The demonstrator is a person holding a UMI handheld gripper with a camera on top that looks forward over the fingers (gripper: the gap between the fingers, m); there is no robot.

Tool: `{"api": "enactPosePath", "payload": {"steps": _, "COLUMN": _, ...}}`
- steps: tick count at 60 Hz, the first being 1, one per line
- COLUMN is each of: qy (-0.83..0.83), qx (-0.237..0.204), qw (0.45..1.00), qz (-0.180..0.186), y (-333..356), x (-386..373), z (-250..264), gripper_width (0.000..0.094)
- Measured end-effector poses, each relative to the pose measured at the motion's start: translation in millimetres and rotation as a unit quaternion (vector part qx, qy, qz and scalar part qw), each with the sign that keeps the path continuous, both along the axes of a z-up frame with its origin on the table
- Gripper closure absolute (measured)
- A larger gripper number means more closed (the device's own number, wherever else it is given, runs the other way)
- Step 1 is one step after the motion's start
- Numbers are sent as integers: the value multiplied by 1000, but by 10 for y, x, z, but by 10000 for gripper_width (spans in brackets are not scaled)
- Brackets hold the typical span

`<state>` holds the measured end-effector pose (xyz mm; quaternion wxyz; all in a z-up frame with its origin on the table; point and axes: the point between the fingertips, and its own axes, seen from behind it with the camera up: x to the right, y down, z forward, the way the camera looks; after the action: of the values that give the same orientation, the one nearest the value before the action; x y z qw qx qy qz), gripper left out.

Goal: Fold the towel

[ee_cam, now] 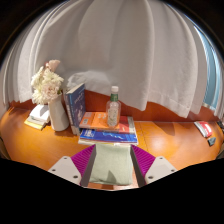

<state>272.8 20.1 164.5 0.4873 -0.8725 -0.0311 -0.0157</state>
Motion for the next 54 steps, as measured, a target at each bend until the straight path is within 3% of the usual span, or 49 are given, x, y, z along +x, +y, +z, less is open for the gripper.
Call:
{"api": "enactPosePath", "payload": {"steps": 8, "qy": 27, "qx": 42, "qw": 999, "qz": 4, "y": -330, "x": -459, "z": 635, "gripper_width": 262}}
{"api": "enactPosePath", "payload": {"steps": 18, "qy": 41, "qx": 57, "qw": 997, "qz": 14, "y": -851, "x": -1023, "z": 973, "gripper_width": 259}}
{"api": "enactPosePath", "payload": {"steps": 40, "qy": 32, "qx": 40, "qw": 999, "qz": -11, "y": -1964, "x": -1669, "z": 746, "gripper_width": 251}}
{"api": "enactPosePath", "payload": {"steps": 54, "qy": 29, "qx": 38, "qw": 999, "qz": -5, "y": -2172, "x": -1861, "z": 735, "gripper_width": 249}}
